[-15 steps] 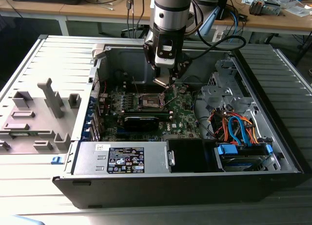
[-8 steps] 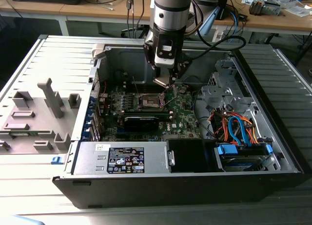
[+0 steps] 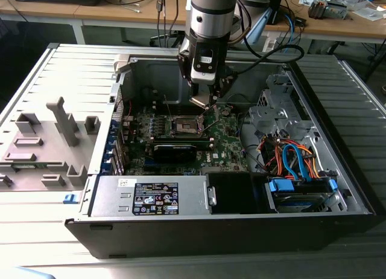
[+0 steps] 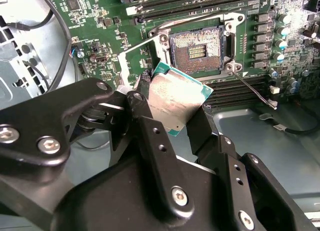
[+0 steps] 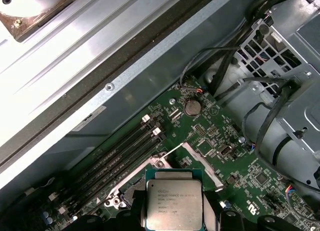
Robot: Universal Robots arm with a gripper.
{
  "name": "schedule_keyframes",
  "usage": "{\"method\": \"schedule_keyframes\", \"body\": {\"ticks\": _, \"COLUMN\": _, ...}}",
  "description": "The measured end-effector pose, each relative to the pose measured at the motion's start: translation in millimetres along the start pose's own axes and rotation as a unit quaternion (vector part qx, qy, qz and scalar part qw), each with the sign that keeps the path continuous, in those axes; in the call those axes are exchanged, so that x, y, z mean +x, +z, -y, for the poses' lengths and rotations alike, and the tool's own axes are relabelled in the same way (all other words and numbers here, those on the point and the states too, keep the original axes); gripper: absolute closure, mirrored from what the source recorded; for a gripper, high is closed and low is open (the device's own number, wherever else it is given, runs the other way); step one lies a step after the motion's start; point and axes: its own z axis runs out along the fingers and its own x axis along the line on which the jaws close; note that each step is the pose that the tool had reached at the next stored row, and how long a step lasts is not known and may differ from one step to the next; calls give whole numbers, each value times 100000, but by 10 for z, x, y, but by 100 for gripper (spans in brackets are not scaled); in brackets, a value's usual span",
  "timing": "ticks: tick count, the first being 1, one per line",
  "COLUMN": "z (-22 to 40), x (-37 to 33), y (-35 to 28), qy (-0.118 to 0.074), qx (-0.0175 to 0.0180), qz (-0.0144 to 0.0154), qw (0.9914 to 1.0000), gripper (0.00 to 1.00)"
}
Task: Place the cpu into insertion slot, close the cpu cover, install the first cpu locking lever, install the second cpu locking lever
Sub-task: 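Place the cpu into insertion slot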
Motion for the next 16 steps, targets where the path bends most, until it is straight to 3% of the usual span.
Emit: {"method": "schedule_keyframes", "body": {"ticks": 16, "z": 0, "x": 0, "y": 3, "qy": 840, "qx": -14, "qz": 59, "qw": 99996, "gripper": 46}}
